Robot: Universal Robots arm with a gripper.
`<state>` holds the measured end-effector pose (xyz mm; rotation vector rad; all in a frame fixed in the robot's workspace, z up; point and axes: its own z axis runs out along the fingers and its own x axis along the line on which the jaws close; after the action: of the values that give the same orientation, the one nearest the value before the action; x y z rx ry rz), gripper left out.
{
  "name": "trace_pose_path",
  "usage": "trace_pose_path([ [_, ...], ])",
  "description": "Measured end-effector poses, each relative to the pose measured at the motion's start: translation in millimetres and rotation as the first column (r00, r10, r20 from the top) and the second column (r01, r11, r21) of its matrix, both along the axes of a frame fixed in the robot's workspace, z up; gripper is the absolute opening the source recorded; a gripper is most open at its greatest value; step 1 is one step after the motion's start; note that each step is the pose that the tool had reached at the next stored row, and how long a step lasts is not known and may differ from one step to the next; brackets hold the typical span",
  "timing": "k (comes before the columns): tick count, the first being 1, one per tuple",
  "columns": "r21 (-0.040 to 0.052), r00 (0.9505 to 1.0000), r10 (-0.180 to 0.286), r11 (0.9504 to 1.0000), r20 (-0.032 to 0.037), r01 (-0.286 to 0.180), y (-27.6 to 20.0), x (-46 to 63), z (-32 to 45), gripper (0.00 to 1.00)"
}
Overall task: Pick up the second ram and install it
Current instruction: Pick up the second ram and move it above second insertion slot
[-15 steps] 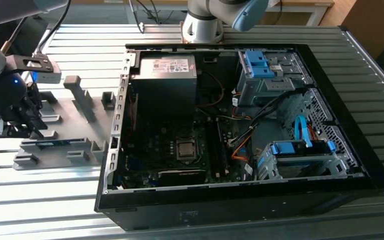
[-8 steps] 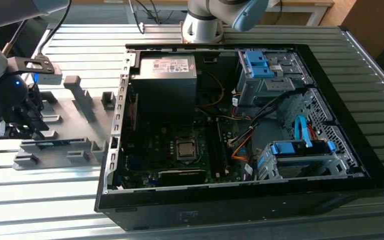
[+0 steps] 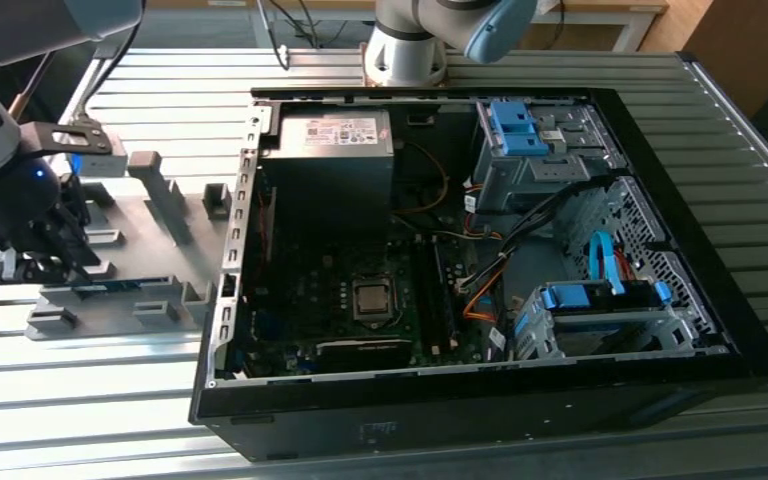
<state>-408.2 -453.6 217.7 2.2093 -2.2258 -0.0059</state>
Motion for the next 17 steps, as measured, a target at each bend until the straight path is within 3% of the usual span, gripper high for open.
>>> trace_pose_path([
  [4,0.0000,0.9999,0.011,0.9999,0.0002,-0.011,-0.8,0.0,-3.6,0.32],
  [8,0.0000,0.9998,0.018,0.9998,0.0060,-0.018,-1.0,-0.1,-5.9,0.32],
  [17,-0.0001,0.9998,0.019,0.9998,0.0077,-0.019,-1.0,-0.2,-12.7,0.32],
])
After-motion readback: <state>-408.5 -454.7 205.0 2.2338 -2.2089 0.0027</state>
